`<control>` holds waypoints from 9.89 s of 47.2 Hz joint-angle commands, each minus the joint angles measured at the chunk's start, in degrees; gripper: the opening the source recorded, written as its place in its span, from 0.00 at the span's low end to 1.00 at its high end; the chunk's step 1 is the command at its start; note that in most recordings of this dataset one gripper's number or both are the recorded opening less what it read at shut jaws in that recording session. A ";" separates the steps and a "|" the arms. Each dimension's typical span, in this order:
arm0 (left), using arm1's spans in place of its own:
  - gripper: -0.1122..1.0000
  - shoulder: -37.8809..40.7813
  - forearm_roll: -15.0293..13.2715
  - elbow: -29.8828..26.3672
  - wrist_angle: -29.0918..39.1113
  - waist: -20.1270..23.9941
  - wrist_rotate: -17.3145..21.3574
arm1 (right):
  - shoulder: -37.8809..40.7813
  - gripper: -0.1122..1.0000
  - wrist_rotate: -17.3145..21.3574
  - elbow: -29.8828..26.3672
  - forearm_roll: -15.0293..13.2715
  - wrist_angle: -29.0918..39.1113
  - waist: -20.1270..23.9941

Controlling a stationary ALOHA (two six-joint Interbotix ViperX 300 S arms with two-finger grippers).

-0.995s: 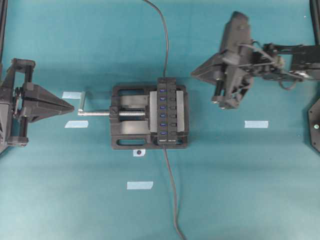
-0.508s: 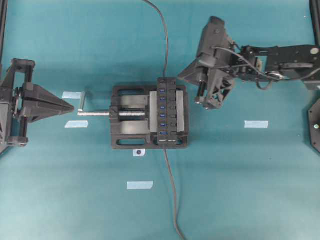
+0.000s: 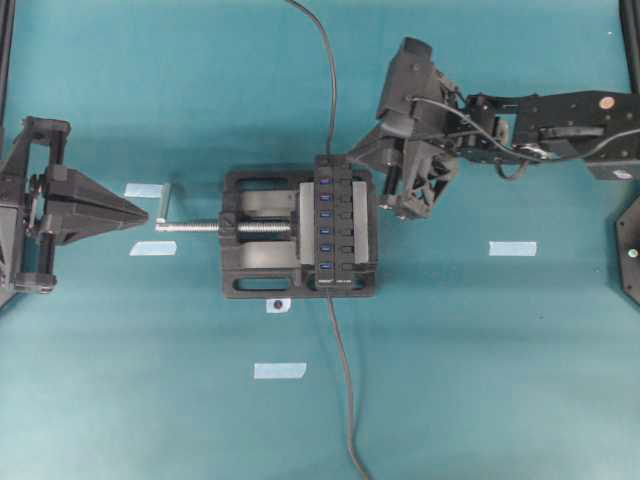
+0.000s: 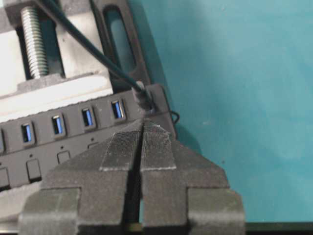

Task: Insert the USB into the front port of the fixed hub.
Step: 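Open the right gripper and lower it around the black USB plug, then close the right gripper on the black USB plug, then pull the USB plug out of the hub's end port with the right gripper, then carry the plug along the hub to the next port with the right gripper, then push the USB plug into the hub port with the right gripper, then press the plug fully into the port with the right gripper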

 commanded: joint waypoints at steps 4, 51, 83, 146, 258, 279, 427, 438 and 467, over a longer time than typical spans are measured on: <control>0.10 0.26 0.09 -0.97 -0.53 -0.09 -0.09 | 0.00 0.07 -0.62 -1.76 -0.09 0.00 0.00; 0.10 -0.44 0.09 -0.70 -0.53 -0.26 -0.18 | 3.69 0.78 0.26 -5.27 0.35 1.76 0.18; 0.10 -0.44 0.09 -0.35 -0.62 -0.44 -0.18 | 5.63 0.87 0.00 -8.17 0.09 4.83 0.44; 0.10 -1.67 0.09 0.09 -0.62 -0.44 -0.26 | 7.29 0.43 0.09 -9.67 0.09 4.39 1.49; 0.10 -4.13 0.09 0.09 -0.70 -0.44 -0.35 | -1.41 0.15 0.44 -10.55 0.44 9.93 5.71; 0.10 -4.22 0.09 0.09 -0.79 -1.76 -2.46 | -5.71 0.15 4.92 -10.02 1.05 12.74 6.86; 0.10 -4.22 0.09 0.35 -1.23 -2.11 -2.64 | 5.01 0.15 8.70 -7.65 1.23 7.73 16.44; 0.10 -4.22 0.09 0.35 -1.32 -2.20 -2.72 | 5.80 0.15 8.79 -7.65 1.23 7.73 16.44; 0.10 -3.87 0.09 0.00 -1.23 -3.34 -2.90 | 7.65 0.15 8.79 -7.56 1.23 8.09 16.44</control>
